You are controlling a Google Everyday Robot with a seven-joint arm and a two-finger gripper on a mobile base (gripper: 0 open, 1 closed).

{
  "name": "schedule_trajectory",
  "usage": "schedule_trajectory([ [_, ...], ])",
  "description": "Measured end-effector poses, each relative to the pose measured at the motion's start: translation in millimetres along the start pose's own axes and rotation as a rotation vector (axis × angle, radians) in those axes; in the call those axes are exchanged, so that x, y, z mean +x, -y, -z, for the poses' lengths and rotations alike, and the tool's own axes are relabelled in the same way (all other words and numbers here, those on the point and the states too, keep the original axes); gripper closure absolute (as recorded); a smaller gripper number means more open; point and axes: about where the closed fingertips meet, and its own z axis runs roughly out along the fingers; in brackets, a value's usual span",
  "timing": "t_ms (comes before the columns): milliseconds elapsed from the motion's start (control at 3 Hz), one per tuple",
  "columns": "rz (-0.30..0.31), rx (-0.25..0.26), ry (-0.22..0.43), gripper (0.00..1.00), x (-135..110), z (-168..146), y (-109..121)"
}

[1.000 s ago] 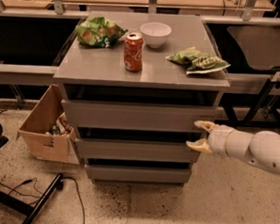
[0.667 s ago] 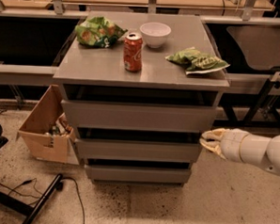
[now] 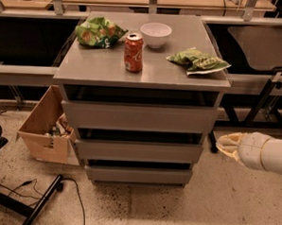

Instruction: Close top drawer

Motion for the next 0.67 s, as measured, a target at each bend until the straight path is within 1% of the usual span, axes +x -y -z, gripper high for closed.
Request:
schedule_trajectory([
  [333, 0.000, 0.000, -0.001, 1.00, 0.0, 0.5, 0.0],
  [667, 0.000, 0.000, 0.000, 0.84, 0.0, 0.4, 0.0],
])
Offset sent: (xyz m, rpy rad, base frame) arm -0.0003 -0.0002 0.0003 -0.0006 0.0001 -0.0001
